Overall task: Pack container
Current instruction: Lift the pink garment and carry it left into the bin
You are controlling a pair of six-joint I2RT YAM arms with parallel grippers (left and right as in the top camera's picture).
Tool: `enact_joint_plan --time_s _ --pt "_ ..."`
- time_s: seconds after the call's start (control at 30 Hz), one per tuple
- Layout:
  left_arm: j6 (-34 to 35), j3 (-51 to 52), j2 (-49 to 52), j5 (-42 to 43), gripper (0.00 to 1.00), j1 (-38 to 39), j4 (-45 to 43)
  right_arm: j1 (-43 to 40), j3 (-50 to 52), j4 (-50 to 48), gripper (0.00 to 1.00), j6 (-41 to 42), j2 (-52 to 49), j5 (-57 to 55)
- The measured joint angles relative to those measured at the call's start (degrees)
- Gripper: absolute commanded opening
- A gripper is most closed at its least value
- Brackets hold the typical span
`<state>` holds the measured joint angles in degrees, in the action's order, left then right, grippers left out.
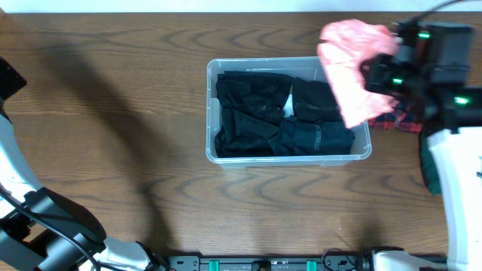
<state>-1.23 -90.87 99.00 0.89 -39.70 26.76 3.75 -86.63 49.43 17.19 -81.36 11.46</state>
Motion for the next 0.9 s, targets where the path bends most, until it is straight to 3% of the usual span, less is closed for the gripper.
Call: enact_joint_plan --time_s 0.23,0.6,0.9 --pt "0.0 0.0 0.0 0.0 0.98 0.0 0.0 9.0 0.0 -1.7 0.01 0.4 -7.9 -10.1" --pt "0.0 0.0 0.0 0.0 0.98 0.0 0.0 9.3 0.0 -3.6 0.01 4.8 -20.3 -14.3" --pt "0.0 0.0 0.0 0.0 0.98 0.0 0.0 9.3 0.0 -3.4 0.01 9.4 -25.0 -13.0"
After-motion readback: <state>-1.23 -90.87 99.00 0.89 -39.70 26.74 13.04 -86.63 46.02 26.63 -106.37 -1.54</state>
